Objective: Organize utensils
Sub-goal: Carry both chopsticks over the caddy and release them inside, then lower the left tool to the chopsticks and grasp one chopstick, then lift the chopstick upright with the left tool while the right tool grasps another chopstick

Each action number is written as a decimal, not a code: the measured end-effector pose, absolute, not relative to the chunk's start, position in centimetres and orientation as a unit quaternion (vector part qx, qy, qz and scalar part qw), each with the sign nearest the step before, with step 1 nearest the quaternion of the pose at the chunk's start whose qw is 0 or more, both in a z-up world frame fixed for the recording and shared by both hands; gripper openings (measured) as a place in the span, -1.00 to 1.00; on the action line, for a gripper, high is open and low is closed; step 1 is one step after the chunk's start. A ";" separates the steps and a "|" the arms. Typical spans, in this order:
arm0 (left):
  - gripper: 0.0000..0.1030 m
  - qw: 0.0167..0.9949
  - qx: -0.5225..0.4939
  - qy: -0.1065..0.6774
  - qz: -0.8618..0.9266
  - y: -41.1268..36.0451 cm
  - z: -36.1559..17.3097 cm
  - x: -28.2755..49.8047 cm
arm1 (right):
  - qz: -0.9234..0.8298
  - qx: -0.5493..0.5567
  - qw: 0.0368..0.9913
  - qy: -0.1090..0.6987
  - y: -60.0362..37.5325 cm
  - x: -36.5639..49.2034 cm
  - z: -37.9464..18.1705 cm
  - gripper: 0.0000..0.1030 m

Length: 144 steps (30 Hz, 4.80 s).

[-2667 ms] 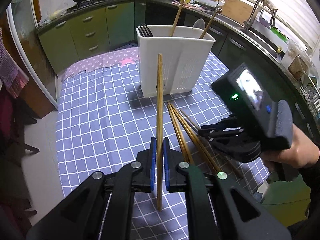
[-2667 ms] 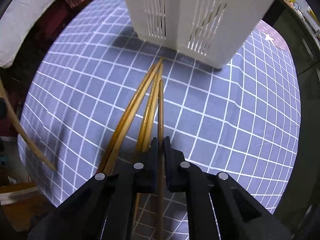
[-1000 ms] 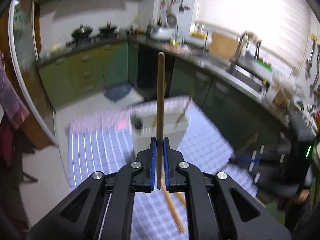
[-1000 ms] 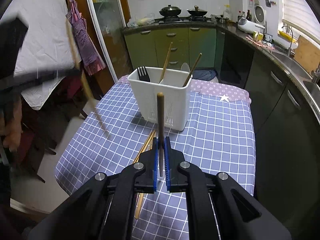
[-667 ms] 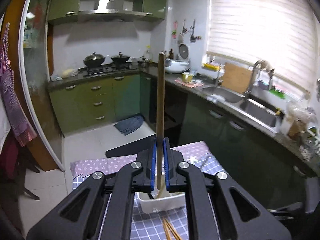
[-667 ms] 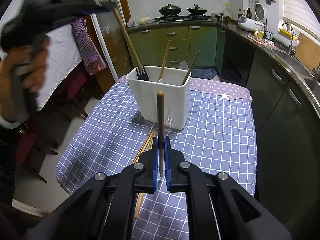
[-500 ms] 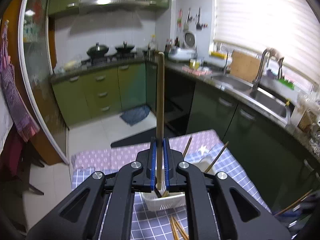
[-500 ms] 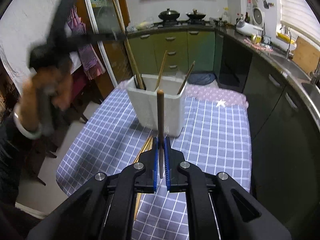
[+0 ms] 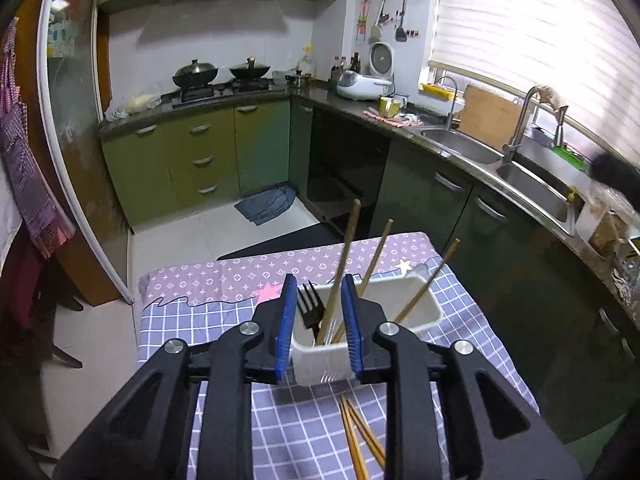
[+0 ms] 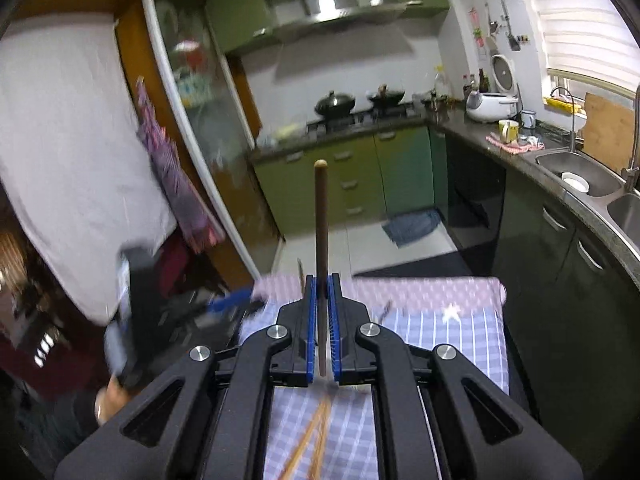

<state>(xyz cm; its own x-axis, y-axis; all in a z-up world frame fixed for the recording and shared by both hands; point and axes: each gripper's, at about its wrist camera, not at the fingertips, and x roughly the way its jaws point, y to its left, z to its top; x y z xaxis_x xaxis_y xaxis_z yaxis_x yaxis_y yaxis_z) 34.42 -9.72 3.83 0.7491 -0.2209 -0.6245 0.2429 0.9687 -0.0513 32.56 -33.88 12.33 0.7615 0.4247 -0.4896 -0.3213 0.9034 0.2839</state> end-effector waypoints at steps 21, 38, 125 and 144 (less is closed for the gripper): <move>-0.50 0.830 0.030 0.531 -0.165 -10.2 -6.2 29.3 | 0.190 0.054 0.918 0.344 -31.4 34.3 5.3 -0.75; -0.50 0.749 0.039 0.650 -0.124 -14.7 -15.4 32.7 | 0.173 0.011 0.854 0.491 -35.6 28.2 -9.2 -0.62; -0.87 0.871 0.051 0.465 -0.149 -6.6 -4.1 22.9 | 0.224 -0.063 0.824 0.516 -22.4 30.3 -10.4 -0.86; -0.87 0.879 0.063 0.446 -0.156 -7.3 -2.6 22.5 | 0.222 -0.044 0.871 0.436 -29.6 22.6 -5.1 -0.85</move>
<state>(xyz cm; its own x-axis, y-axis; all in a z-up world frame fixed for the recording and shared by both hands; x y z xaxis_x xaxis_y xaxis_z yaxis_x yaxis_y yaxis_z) 22.49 -7.31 -2.63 0.5535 -0.2183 -0.8037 0.3301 0.9435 -0.0289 22.61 -29.57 -5.06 0.5209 0.3484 -0.7793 -0.4255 0.8974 0.1168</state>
